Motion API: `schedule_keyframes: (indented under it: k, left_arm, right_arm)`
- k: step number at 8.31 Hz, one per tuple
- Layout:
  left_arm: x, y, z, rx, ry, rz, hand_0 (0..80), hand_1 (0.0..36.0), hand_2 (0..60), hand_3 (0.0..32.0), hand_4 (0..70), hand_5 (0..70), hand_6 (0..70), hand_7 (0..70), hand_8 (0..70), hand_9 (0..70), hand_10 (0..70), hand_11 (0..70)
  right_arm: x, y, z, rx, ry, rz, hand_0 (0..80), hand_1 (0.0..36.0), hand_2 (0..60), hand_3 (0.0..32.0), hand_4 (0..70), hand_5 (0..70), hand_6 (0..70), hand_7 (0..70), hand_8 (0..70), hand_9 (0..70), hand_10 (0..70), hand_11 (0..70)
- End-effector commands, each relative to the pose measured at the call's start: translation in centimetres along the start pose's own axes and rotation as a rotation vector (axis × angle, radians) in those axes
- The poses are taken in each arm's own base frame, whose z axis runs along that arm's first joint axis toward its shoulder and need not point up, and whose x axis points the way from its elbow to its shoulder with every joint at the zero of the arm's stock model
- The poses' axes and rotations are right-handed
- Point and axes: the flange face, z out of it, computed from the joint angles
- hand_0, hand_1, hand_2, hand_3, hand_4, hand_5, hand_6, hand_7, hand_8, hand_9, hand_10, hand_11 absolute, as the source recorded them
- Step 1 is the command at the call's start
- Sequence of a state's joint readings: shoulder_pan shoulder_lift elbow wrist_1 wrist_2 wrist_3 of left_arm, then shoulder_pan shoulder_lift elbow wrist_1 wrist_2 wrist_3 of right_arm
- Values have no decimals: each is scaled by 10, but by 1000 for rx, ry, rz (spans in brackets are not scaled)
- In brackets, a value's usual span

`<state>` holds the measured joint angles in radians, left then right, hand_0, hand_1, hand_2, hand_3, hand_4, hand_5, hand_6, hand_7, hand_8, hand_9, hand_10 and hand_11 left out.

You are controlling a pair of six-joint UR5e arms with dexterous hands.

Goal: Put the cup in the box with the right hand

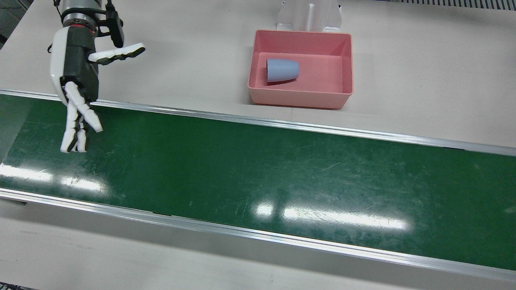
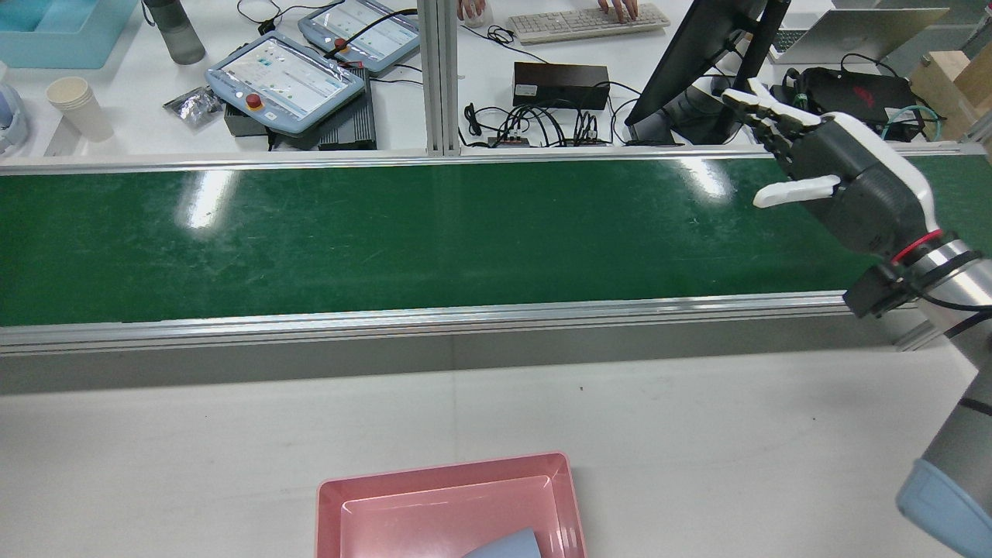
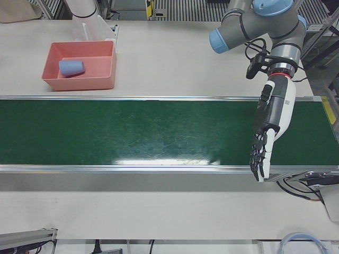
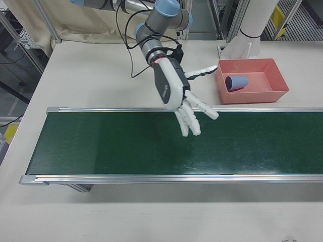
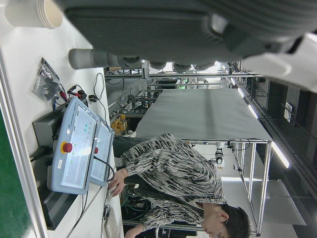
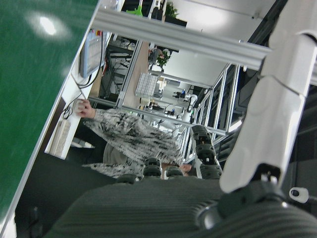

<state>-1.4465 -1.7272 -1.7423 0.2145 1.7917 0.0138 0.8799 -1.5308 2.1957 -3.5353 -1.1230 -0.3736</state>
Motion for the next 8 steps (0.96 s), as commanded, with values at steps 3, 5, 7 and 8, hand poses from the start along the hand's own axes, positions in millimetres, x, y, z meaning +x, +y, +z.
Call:
schedule_keyframes:
  k: [3,5,7,8]
  left_arm:
    - [0,0,0,-2,0,0,0,0,0,0,0,0,0,0,0,0,0,0]
    - [0,0,-1,0,0,0,0,0,0,0,0,0,0,0,0,0,0,0]
    - [0,0,-1,0,0,0,0,0,0,0,0,0,0,0,0,0,0,0]
    - [0,0,0,-2,0,0,0,0,0,0,0,0,0,0,0,0,0,0]
  right_arm:
    - [-122,-162,-59,200,-162,70,490,142,0,0,0,57,36,65,55,88,0,13]
    - [-167,-237,-85,169,-198,68,485,130,0,0,0,55,41,89,60,101,4,24]
    - [-204,-260,-117,172,-258,57,474,119,0,0,0,52,48,130,67,121,9,30]
    - [-203,-262,-122,179,-255,57,481,128,0,0,0,54,55,170,70,129,0,18]
